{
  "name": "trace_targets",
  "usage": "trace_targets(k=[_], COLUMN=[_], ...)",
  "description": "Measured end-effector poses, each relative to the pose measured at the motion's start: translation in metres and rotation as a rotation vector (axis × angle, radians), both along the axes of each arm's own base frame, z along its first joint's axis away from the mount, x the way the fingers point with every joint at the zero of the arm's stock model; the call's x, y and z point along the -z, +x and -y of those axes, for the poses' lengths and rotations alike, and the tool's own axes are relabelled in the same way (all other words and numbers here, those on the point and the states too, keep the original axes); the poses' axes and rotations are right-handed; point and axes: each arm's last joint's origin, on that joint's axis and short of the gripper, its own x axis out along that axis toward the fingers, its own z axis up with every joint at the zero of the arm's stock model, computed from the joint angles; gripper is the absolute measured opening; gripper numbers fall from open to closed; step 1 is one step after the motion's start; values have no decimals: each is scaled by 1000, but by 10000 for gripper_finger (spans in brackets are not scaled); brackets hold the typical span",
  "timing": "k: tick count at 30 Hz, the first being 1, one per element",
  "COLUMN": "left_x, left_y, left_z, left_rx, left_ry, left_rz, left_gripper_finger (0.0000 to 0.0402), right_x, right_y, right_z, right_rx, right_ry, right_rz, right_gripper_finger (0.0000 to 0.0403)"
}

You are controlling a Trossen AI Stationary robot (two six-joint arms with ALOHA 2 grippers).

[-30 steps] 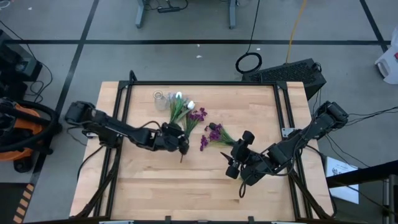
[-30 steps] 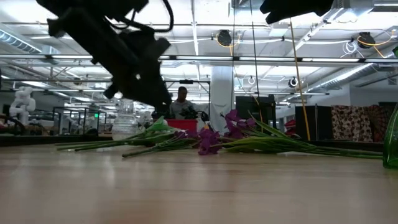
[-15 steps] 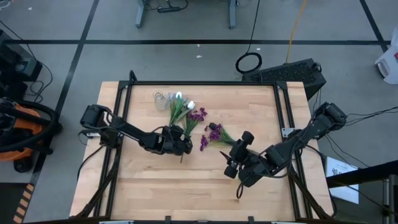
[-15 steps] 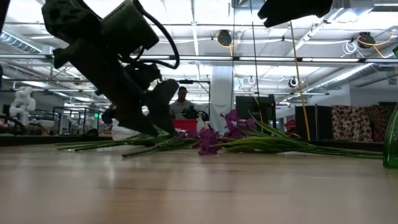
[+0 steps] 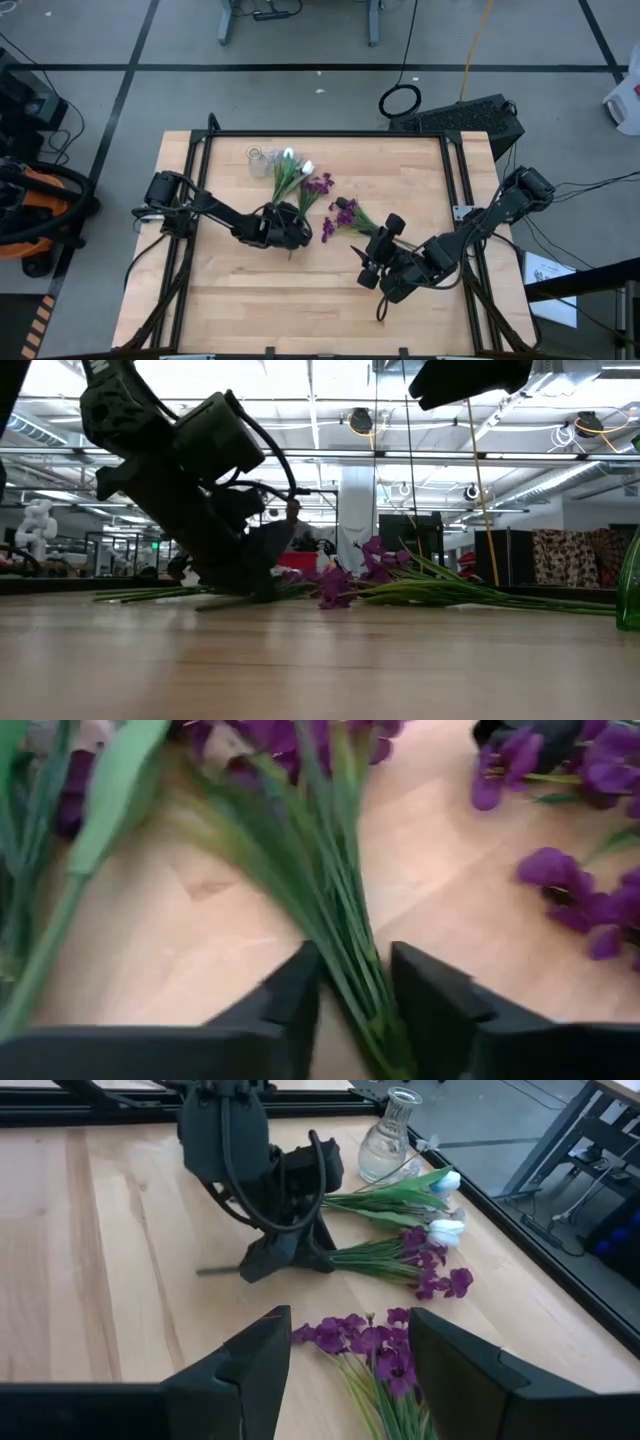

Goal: Sort flowers into vase by color
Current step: Put the left purple flower into the green vase

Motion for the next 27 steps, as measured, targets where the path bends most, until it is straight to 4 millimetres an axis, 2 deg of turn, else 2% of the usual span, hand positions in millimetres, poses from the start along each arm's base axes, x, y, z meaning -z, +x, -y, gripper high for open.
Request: trace_targets(k=[4, 6, 12, 17, 22, 27], left_x=[-1, -3, -8, -12, -27, -51], left_y=[1, 3, 6, 7, 7, 6], left_z=[0, 0, 1, 1, 2, 1], left_rx=[8, 24, 32, 34, 50, 69], left_ry=[13, 16, 0, -1, 7, 41], left_rz=[8, 23, 78, 93, 136, 194], left_gripper_finger=[32, 14, 32, 18, 16, 16], right_x=[0, 0, 0, 0, 0, 0], right_y=[0, -1, -3, -3, -4, -4], right_z=[-1, -2, -5, -6, -7, -7], right_rx=[-7, -9, -23, -28, -32, -33], right_ry=[5, 5, 1, -2, -7, -9], right_rz=[2, 2, -1, -3, -10, -11], right_gripper_finger=[194, 194, 194, 194, 194, 194])
